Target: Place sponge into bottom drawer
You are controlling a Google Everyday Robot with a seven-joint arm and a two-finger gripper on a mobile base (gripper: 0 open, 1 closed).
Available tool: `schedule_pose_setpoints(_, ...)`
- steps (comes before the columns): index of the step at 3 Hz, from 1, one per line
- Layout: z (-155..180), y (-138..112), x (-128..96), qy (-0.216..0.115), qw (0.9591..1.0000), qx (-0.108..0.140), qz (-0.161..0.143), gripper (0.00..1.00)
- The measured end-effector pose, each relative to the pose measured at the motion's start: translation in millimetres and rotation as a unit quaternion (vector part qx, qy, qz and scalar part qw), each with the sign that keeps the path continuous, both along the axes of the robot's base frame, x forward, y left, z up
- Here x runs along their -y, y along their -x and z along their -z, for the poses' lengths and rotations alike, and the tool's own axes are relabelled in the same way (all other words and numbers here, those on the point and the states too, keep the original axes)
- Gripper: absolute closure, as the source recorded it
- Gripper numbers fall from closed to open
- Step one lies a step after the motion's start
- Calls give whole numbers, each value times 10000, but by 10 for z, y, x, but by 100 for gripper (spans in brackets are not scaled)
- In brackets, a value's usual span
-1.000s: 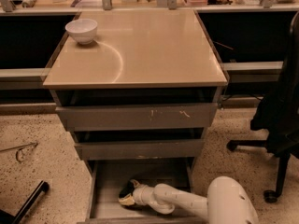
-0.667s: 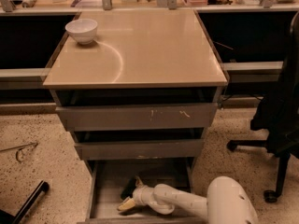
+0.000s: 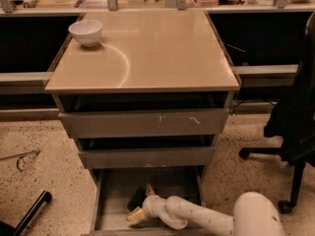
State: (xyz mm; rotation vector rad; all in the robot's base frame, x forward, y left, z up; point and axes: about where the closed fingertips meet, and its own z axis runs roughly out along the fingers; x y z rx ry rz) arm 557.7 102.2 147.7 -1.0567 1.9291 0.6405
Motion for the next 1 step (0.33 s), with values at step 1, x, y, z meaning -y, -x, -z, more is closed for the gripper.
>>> schedule_pose_setpoints(1,-556,85,267,61,9977,620,257,0)
